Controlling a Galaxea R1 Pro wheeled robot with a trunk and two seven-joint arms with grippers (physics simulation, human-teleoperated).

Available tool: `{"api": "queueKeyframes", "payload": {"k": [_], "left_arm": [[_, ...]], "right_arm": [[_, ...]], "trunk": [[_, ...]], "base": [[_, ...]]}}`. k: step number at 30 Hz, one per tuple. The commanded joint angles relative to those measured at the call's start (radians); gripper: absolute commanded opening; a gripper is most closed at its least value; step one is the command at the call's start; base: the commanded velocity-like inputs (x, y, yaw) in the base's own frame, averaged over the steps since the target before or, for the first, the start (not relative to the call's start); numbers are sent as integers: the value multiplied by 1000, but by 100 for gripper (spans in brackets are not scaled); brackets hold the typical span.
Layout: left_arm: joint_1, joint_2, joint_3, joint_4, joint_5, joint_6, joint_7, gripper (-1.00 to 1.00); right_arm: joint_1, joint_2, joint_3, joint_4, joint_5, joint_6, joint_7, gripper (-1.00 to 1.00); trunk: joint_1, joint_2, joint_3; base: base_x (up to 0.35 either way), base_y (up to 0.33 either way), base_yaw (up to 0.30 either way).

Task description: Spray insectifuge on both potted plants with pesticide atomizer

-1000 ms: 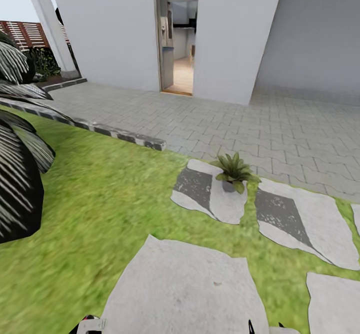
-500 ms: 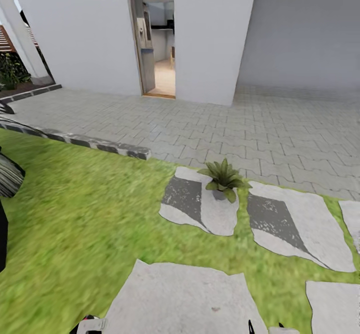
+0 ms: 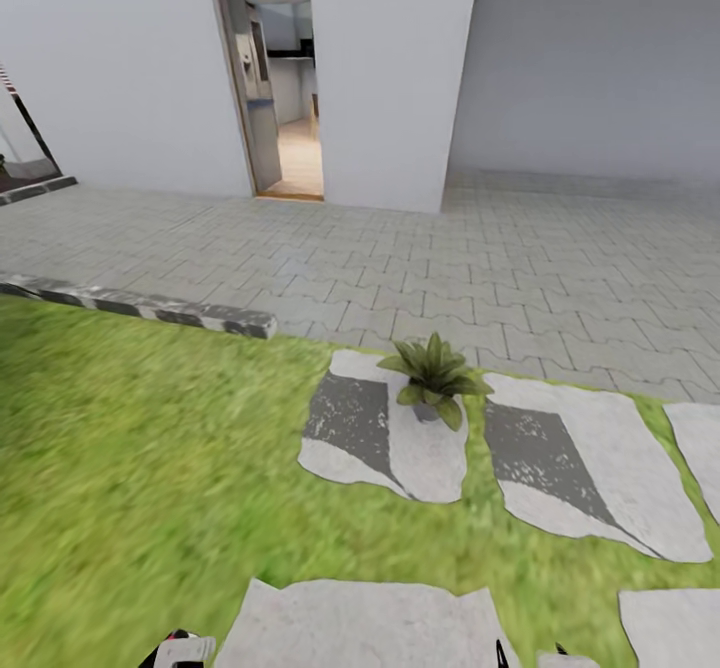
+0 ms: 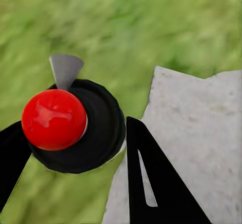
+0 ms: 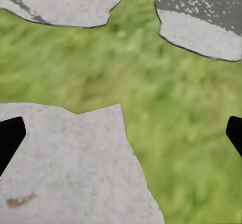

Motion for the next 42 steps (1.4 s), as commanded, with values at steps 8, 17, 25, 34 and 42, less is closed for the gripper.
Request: {"api": "queueKeyframes", "payload": {"k": [8, 17, 25, 34, 42], "left_arm": [[-1, -1, 6, 1, -10, -4, 1, -100], [-1, -1, 6, 1, -9, -4, 1, -100], [-1, -1, 5, 1, -7, -4, 1, -100], [0, -1, 6, 1, -6, -4, 1, -100], [0, -1, 6, 1, -9, -4, 1, -100]], "right_arm": [[0, 0, 0, 1, 6, -2, -5, 100], [0, 0, 0, 1, 6, -2, -3, 100], [0, 0, 0, 1, 6, -2, -3, 100], [0, 1, 1, 1, 6, -2, -3, 100], [0, 2, 1, 1, 6, -2, -3, 100]], "trunk": [[0, 0, -1], [0, 0, -1], [0, 0, -1], [0, 0, -1], [0, 0, -1]], "base": [[337, 2, -1], [338, 0, -6], [338, 0, -227], [338, 0, -131], [338, 0, -3]]}}
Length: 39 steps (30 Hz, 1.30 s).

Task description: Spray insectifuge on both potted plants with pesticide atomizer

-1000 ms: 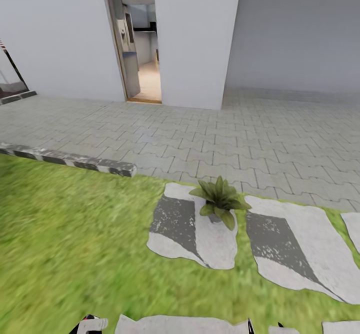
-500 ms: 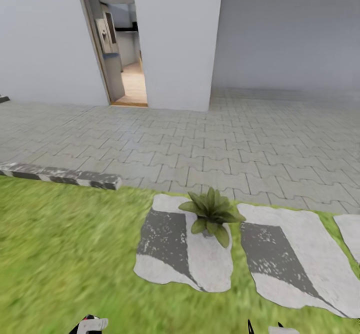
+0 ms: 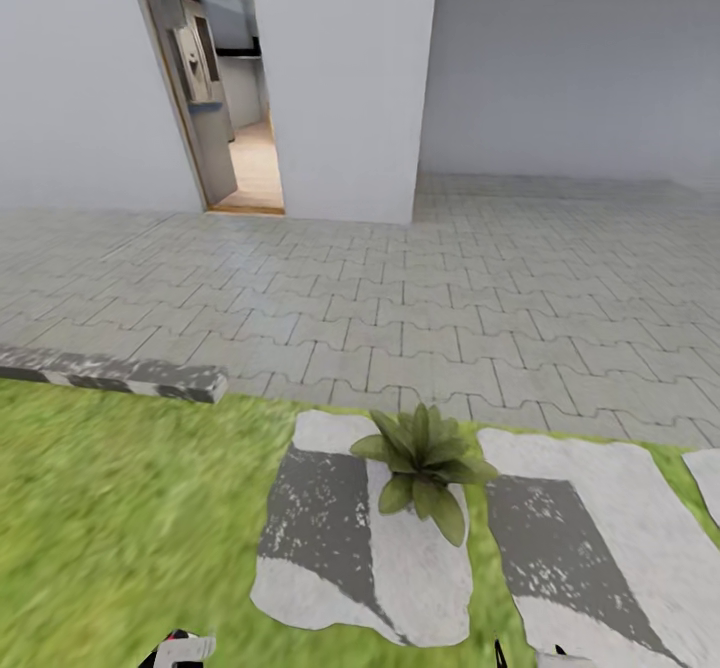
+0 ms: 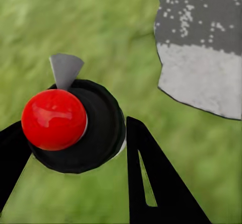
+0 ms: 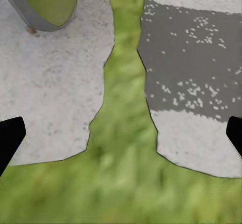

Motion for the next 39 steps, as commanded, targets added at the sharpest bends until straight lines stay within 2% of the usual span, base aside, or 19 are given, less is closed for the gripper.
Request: {"api": "queueKeyframes", "payload": {"k": [1, 8, 18, 26, 29, 30, 31, 33, 34, 35, 36, 37, 38, 39], "left_arm": [[-1, -1, 5, 1, -9, -4, 1, -100], [-1, -1, 5, 1, -8, -5, 1, -100], [-1, 2, 7, 1, -6, -5, -2, -100], [-1, 3, 1, -6, -10, -6, -10, -100], [-6, 10, -3, -13, -14, -6, -44, -100], [-10, 25, -3, -15, -19, -5, -131, -100], [-10, 53, -3, -16, -34, -4, -227, -100], [-11, 95, -2, -15, -54, -2, -335, -100], [-12, 137, -2, -15, -74, -1, -431, -100], [-13, 149, -2, -16, -87, 0, -461, -100], [-14, 154, -2, -16, -94, 1, -475, -100], [-17, 163, -2, -17, -139, 2, -517, -100], [-17, 165, -1, -18, -158, 3, -529, -100], [-21, 167, -1, -18, -199, 4, -552, -100]], "right_arm": [[0, 0, 0, 1, 6, -2, -5, 100], [0, 0, 0, 2, 6, -2, -5, 100], [0, 0, -1, 1, 6, -2, -6, 100], [0, -1, -1, 5, 8, -1, -5, 100], [-1, -3, -1, 6, 9, 0, -1, 100], [-1, -8, 4, 6, 24, 1, 0, 100], [-1, -11, 25, 5, 69, 1, 8, 100], [-1, -14, 51, 1, 170, 1, 64, 100], [-2, -15, 63, -1, 288, 1, 153, 100], [-5, -15, 66, -1, 325, 2, 187, 100], [-6, -15, 67, -1, 341, 3, 204, 100], [-17, -15, 69, -1, 386, 5, 263, 100], [-23, -15, 69, -1, 399, 5, 284, 100], [-37, -15, 70, -1, 422, 6, 325, 100]], "trunk": [[0, 0, -1], [0, 0, -1], [0, 0, 2], [0, 0, 2], [0, 0, 2], [0, 0, 2], [0, 0, 2], [0, 0, 2], [0, 0, 2], [0, 0, 2], [0, 0, 2], [0, 0, 2], [0, 0, 2], [0, 0, 2]], "base": [[294, 0, 0], [181, 0, 0], [15, 0, -172], [0, 0, -35], [0, 0, -2], [0, 0, 0], [0, 0, 0], [0, 0, 0], [0, 0, 0], [0, 0, 0], [0, 0, 0], [0, 0, 0], [0, 0, 0], [0, 0, 0]]}}
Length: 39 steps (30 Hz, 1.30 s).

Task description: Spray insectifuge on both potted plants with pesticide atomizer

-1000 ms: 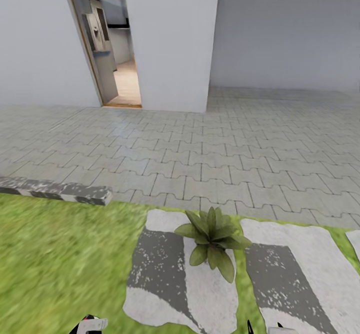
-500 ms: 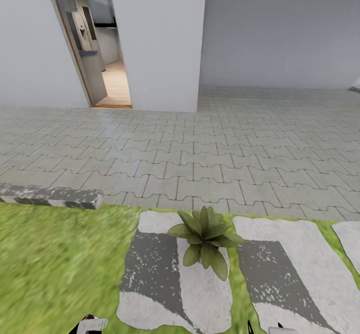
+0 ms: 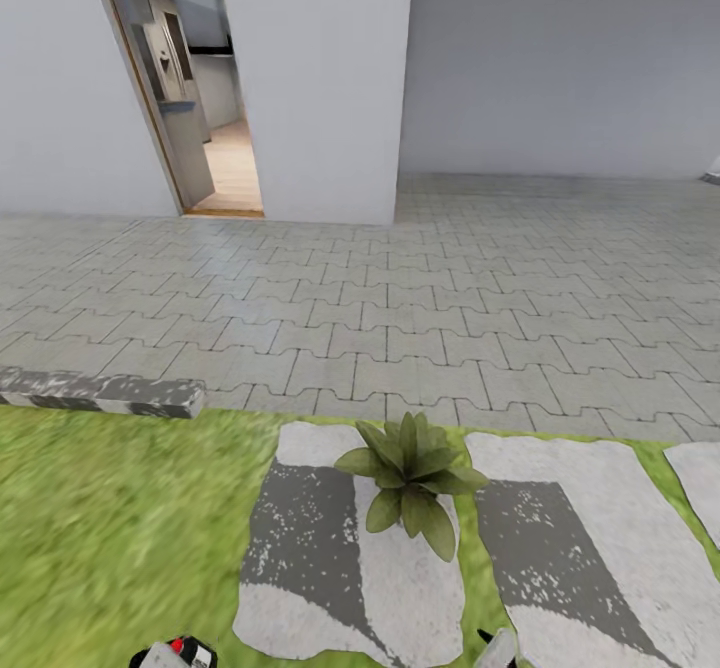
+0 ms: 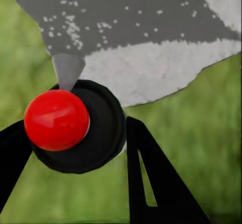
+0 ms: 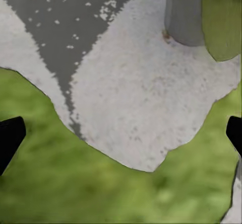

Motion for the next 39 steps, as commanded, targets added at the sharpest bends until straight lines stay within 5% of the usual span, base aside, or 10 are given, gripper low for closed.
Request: {"api": "queueKeyframes", "payload": {"k": [1, 6, 8, 12, 16, 24, 39], "left_arm": [[-6, 1, 9, 0, -56, -4, -26, -100], [-54, -1, 11, 0, -227, 2, -85, -100], [-82, -4, 11, 0, -267, 10, -114, -100], [-177, -15, 10, -4, -336, 92, -281, -100], [-196, -38, -2, -27, -342, 115, -301, -100], [-152, 2, 31, -38, -320, 81, -256, -100], [-233, 12, 24, -46, -362, 91, -293, -100]], "right_arm": [[-19, 0, 0, 0, 24, -2, 46, 100], [-97, 0, 1, 1, 80, 1, 209, 100], [-110, 0, 1, 1, 87, 1, 261, 100], [-147, 0, 2, 0, 103, 1, 371, 100], [-170, 22, -1, -23, 109, 24, 393, 100], [-204, -15, -5, 2, 98, -7, 354, 100], [-214, -11, 1, -43, 95, -5, 352, 100]], "trunk": [[0, 0, -1], [0, 0, -1], [0, 0, -1], [0, 0, -1], [0, 0, -1], [0, 0, -1], [0, 0, -1]], "base": [[0, 0, 0], [0, 0, 0], [0, 0, 0], [0, 0, 0], [0, 0, 0], [0, 0, 0], [0, 0, 0]]}}
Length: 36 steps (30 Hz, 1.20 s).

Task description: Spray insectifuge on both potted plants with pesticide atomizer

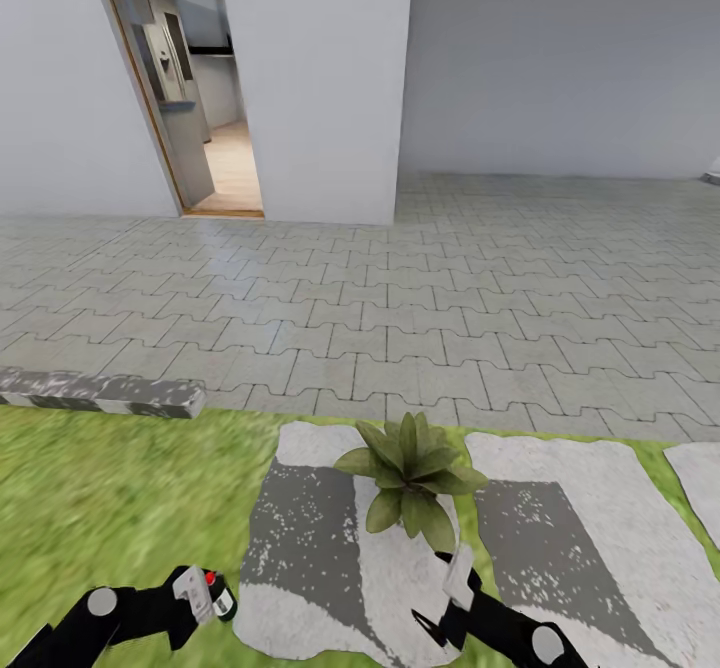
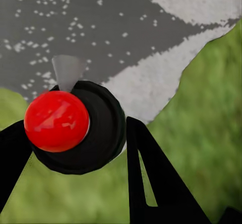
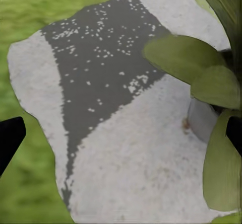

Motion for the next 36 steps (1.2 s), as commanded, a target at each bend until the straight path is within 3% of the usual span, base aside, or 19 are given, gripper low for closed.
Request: {"api": "queueKeyframes", "payload": {"k": [1, 6, 7, 11, 15, 18, 21, 22, 24, 27, 29, 36], "left_arm": [[-6, -2, 8, -1, -16, 1, -11, -100], [-35, -12, 9, -1, -43, 26, -39, -100], [-206, -15, 9, -1, -213, 27, -207, -100], [-220, -29, 9, -3, -235, 27, -249, -100], [-250, -43, 7, -4, -242, 28, -304, -100], [-265, -56, -2, -4, -259, 28, -327, -100], [-283, -82, -11, -14, -302, 34, -350, -100], [-287, -93, -13, -20, -319, 41, -356, -100], [-294, -128, -17, -40, -361, 78, -372, -100], [-297, -158, -19, -61, -390, 108, -381, -100], [-299, -176, -20, -70, -399, 118, -383, -100], [-310, -201, -20, -73, -401, 120, -385, -100]], "right_arm": [[-4, 3, 1, -6, 7, -4, 4, 100], [-33, 32, 2, -34, 5, 11, 32, 100], [-127, 72, 2, -94, 4, 53, 169, 100], [-178, 109, 2, -93, 3, 144, 215, 100], [-225, 146, 2, -96, 3, 188, 311, 100], [-240, 151, 2, -97, 2, 193, 329, 100], [-248, 152, 2, -98, 2, 194, 337, 100], [-249, 153, 2, -98, 2, 195, 338, -100], [-250, 153, 1, -99, 2, 195, 339, -100], [-251, 153, 1, -100, 2, 195, 352, -100], [-252, 153, 1, -100, 2, 195, 372, -100], [-255, 153, 2, -100, 2, 195, 380, -100]], "trunk": [[0, 0, -1], [0, 0, -1], [0, 0, -1], [0, 0, -1], [0, 0, -1], [0, 0, -1], [0, 0, -1], [0, 0, -1], [0, 0, -1], [0, 0, -1], [0, 0, -1], [0, 0, -1]], "base": [[0, 0, 0], [0, 0, 0], [0, 0, 0], [0, 0, 0], [0, 0, 0], [0, 0, 0], [0, 0, 0], [0, 0, 0], [0, 0, 0], [0, 0, 0], [0, 0, 0], [0, 0, 0]]}}
